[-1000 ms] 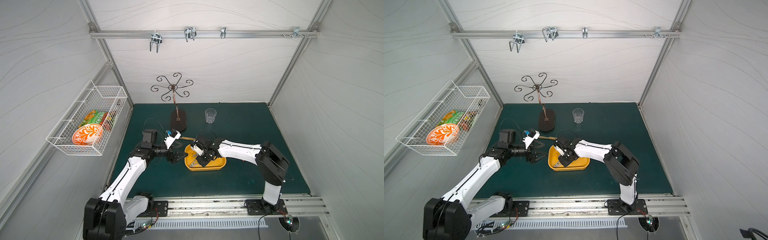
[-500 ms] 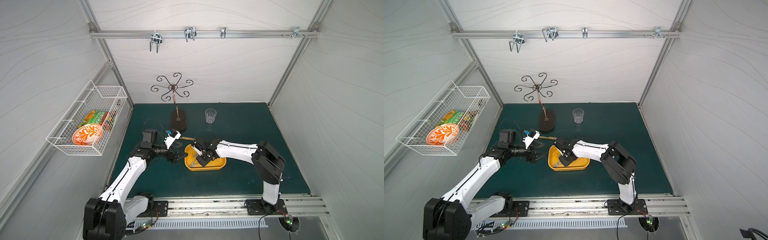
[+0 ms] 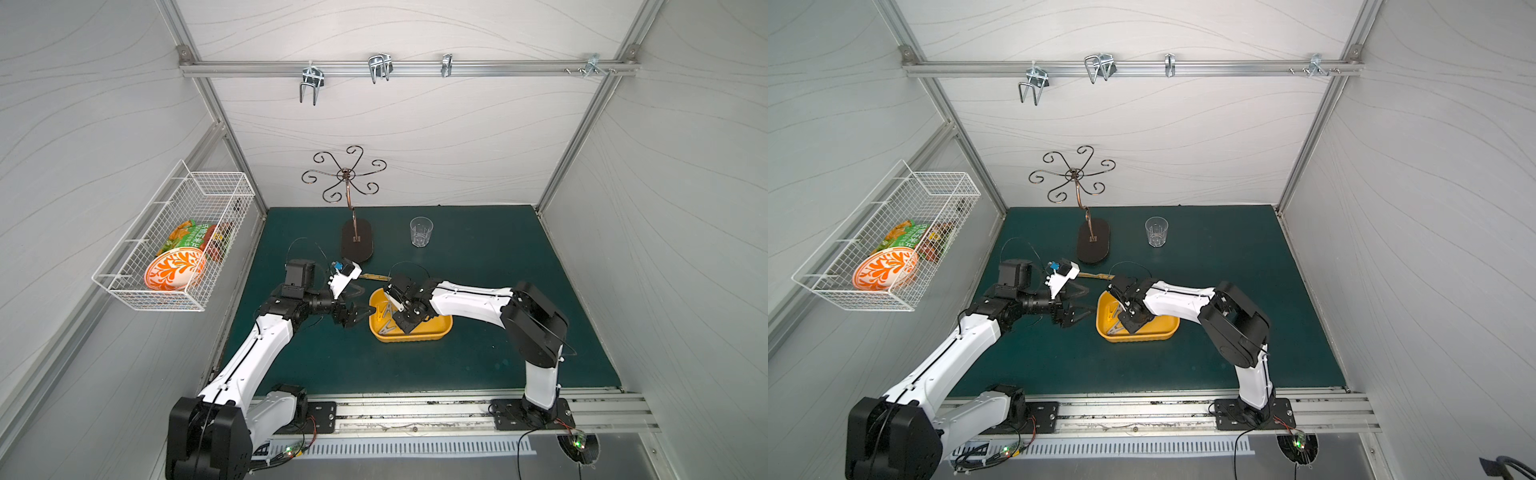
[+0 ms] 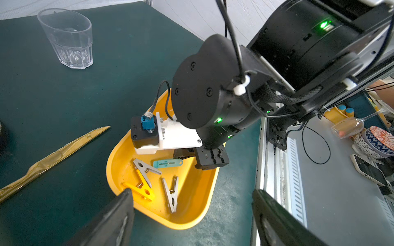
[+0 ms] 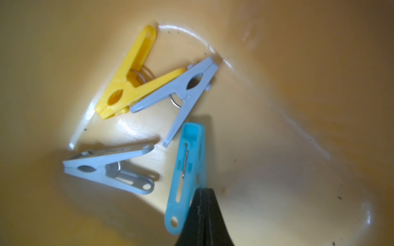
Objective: Take the clothespins out of the storage box
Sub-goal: Pick up the clothespin from the storage box.
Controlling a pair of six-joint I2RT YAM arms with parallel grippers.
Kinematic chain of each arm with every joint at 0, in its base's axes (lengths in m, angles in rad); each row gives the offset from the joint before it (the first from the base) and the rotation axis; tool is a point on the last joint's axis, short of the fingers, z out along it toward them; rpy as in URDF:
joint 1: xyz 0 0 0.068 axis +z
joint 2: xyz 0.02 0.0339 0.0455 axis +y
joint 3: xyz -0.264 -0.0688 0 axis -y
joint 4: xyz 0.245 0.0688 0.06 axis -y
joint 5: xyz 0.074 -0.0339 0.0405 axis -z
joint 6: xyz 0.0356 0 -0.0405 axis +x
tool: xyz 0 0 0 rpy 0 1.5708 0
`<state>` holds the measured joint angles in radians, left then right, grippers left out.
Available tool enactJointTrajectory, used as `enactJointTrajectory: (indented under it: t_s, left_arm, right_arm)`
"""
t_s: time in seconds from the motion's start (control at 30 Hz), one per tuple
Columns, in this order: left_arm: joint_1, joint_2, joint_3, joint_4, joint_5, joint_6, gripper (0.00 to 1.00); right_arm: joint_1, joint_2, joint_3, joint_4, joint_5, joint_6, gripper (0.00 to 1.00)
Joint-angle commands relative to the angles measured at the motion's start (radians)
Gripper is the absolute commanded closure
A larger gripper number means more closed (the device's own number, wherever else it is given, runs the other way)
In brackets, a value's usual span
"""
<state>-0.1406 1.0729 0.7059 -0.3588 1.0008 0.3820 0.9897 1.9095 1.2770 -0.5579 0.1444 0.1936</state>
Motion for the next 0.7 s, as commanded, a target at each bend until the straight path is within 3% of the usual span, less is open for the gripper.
enactJointTrajectory:
  t_s: [0.0,0.27,0.67]
  left_arm:
    - [-0.005,-0.016,0.004,0.03,-0.003,-0.001,0.11]
    - [-0.005,-0.01,0.006,0.03,-0.002,0.003,0.11]
    - [-0.005,0.007,0.013,0.022,0.005,0.019,0.11]
  right_arm:
    - [-0.044,-0.074,-0.026,-0.025,0.011,0.051,1.0]
    - [-0.164,-0.227,-0.081,-0.035,0.05,0.094,1.0]
    - [-0.355,-0.401,-0.228,-0.161,0.256,0.249,1.0]
